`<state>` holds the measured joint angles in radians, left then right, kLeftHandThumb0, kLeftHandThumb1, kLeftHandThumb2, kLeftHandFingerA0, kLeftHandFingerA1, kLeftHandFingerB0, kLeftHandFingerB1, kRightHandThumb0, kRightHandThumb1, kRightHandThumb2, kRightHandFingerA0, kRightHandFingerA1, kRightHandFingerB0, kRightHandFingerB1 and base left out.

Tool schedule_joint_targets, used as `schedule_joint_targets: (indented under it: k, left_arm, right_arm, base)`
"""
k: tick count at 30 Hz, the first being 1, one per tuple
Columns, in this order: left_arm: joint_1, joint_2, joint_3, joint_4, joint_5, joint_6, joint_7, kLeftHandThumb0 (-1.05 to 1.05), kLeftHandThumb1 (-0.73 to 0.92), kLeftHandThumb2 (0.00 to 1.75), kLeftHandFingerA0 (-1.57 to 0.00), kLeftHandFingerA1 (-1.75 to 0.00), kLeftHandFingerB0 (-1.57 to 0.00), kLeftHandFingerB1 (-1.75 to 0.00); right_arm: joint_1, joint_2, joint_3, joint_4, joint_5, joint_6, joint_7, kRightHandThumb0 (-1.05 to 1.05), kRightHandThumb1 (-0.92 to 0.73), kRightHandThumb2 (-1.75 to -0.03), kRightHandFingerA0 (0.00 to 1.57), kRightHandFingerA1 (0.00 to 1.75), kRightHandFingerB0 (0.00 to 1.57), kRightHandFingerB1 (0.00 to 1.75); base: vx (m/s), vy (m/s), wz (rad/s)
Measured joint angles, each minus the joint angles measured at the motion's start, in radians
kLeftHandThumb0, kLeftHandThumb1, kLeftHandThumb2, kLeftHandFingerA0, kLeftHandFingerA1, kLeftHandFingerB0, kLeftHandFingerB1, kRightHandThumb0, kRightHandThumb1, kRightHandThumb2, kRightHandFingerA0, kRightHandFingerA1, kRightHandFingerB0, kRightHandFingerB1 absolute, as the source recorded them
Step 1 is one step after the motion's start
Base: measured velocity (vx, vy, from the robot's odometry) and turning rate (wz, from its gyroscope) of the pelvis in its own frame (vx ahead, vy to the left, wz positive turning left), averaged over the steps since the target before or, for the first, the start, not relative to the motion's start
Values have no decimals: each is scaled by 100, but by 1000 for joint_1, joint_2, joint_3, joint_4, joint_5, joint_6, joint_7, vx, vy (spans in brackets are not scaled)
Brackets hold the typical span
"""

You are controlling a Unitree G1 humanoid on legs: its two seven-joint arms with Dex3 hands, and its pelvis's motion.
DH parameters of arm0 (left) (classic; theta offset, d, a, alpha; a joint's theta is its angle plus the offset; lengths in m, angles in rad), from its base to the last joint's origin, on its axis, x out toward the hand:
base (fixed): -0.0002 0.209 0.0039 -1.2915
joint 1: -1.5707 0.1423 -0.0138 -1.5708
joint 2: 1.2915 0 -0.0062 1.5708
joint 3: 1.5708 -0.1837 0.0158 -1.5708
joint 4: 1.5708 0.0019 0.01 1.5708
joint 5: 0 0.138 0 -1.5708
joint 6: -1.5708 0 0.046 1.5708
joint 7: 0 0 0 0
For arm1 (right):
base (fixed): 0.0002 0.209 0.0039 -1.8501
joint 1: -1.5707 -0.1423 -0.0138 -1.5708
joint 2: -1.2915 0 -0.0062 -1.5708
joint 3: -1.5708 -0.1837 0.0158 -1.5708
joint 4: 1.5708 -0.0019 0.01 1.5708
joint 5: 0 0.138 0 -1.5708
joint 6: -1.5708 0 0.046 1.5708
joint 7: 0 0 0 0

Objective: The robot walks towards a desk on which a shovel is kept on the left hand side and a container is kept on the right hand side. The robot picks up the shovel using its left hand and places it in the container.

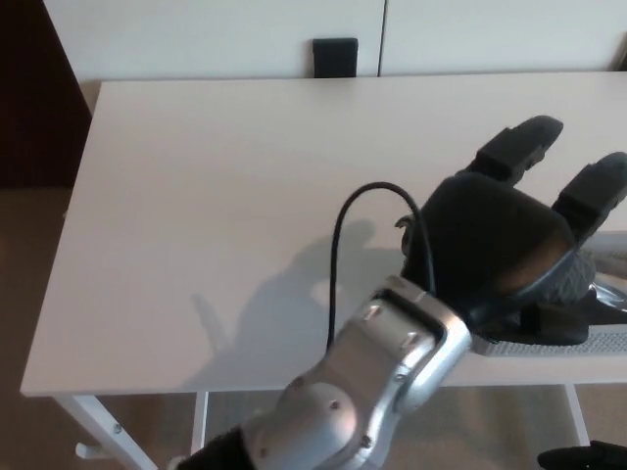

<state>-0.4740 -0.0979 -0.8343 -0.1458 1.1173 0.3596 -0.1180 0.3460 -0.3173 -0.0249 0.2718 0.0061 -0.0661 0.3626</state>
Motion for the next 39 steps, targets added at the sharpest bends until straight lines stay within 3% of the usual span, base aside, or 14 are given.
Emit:
schedule_joint_targets:
  k: [10, 11, 12, 13, 15, 18, 22, 24, 25, 29, 32, 33, 34, 39]
  left_arm:
    - [104, 75, 147, -96, -163, -3, -69, -105, 60, 109, -50, -50, -42, -45]
    - [121, 86, 162, -100, -179, -4, -76, -105, 78, 69, -56, -51, -57, -47]
    - [141, 99, 179, -105, -197, -4, -83, -105, 55, 102, -50, -57, -54, -53]
    - [163, 112, 199, -110, -214, -4, -91, -96, 64, 61, -53, -46, -61, -45]
    - [213, 144, 246, -119, -253, -4, -109, -96, 53, 97, -59, -58, -55, -54]
    - [289, 184, 316, -127, -305, -4, -136, -84, 55, 57, -77, -47, -86, -47]
    - [404, 244, 423, -128, -377, -4, -176, -103, 41, 96, -80, -57, -80, -51]
    - [458, 268, 478, -127, -409, -3, -196, -95, 58, 59, -85, -46, -89, -46]
    - [490, 280, 515, -130, -431, -3, -206, -105, 38, 93, -85, -54, -83, -48]
    - [560, 308, 636, -160, -502, -5, -233, -105, 47, 101, -85, -54, -79, -49]
    - [610, 331, 724, -179, -557, -8, -257, -103, 45, 95, -85, -52, -78, -48]
    - [619, 336, 741, -182, -568, -8, -262, -87, 62, 59, -89, -46, -88, -46]
    - [628, 340, 757, -185, -579, -9, -268, -95, 40, 93, -92, -54, -88, -52]
    - [730, 382, 922, -204, -682, -11, -336, -105, 68, 66, -95, -48, -92, -48]
  right_arm:
    - [-1, 0, 2, 0, 0, 1, 1, -30, -62, -58, 65, 48, 46, 41]
    - [-1, 0, 3, 0, 0, 1, 1, -31, -62, -58, 67, 48, 47, 41]
    - [-1, 0, 4, 0, 0, 1, 1, -30, -62, -58, 67, 48, 47, 41]
    - [-1, 0, 4, 1, 0, 1, 1, -31, -62, -58, 66, 48, 47, 41]
    - [-1, 0, 6, 1, 0, 2, 1, -33, -62, -58, 66, 47, 48, 41]
    - [-1, 0, 8, 2, 0, 2, 1, -35, -61, -57, 70, 49, 49, 42]
    - [-1, 0, 13, 4, 0, 2, 1, -36, -61, -57, 68, 49, 49, 42]
    - [-1, 0, 14, 6, 0, 2, 1, -36, -60, -57, 67, 48, 49, 42]
    - [-1, 0, 15, 7, 0, 3, 1, -36, -60, -57, 66, 48, 49, 42]
    - [-2, 0, 16, 9, 0, 3, 1, -37, -59, -57, 68, 49, 50, 42]
    - [-1, 0, 16, 13, 0, 3, 2, -36, -59, -57, 68, 49, 51, 42]
    - [0, 0, 16, 14, 0, 3, 2, -36, -59, -57, 67, 49, 50, 42]
    - [0, 0, 16, 15, 0, 3, 2, -35, -60, -57, 68, 49, 50, 41]
    - [1, 0, 17, 25, 0, 3, 2, -33, -60, -57, 69, 49, 51, 42]
  base:
    - [0, 0, 0]
    - [0, 0, 0]
    - [0, 0, 0]
    - [0, 0, 0]
    - [0, 0, 0]
    - [0, 0, 0]
    - [0, 0, 0]
    - [0, 0, 0]
    - [0, 0, 0]
    - [0, 0, 0]
    - [0, 0, 0]
    - [0, 0, 0]
    - [0, 0, 0]
    - [0, 0, 0]
